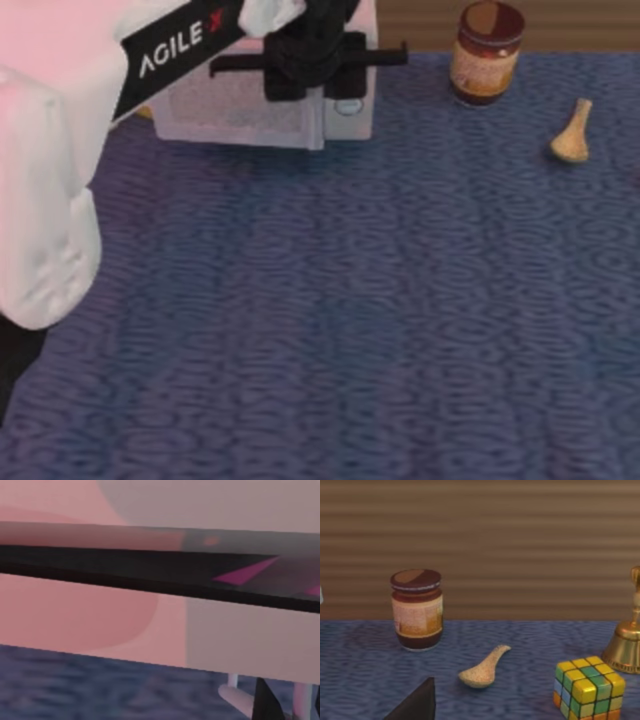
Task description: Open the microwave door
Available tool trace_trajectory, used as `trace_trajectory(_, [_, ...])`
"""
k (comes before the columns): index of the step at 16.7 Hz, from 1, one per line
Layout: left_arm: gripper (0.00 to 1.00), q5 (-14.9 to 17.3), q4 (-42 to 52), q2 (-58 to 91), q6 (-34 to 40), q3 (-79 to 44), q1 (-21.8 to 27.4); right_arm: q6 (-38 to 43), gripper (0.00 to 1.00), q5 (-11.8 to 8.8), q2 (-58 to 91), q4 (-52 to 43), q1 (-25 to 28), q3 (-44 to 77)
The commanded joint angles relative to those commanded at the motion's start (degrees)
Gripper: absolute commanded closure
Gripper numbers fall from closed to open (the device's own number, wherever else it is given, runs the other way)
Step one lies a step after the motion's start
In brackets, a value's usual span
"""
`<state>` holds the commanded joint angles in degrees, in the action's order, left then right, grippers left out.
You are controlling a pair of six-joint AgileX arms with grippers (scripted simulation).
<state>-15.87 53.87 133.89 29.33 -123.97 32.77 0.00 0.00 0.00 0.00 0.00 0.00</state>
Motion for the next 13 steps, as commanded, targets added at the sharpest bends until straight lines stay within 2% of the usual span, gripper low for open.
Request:
trace_trajectory(3, [1.0,0.7,-0.8,-0.6,-0.2,0.6,0.4,0.0,0.0,0.0,0.0,0.0,0.0,0.0])
trace_trajectory(9, [1.0,2.3,-5.2,-5.6,-4.8,9.6,-0.4,0.0,0.0,0.0,0.0,0.0,0.0,0.0])
trace_trajectory(13, [1.0,2.4,-5.5,-5.9,-5.0,10.1,-0.4,0.0,0.0,0.0,0.0,0.0,0.0,0.0])
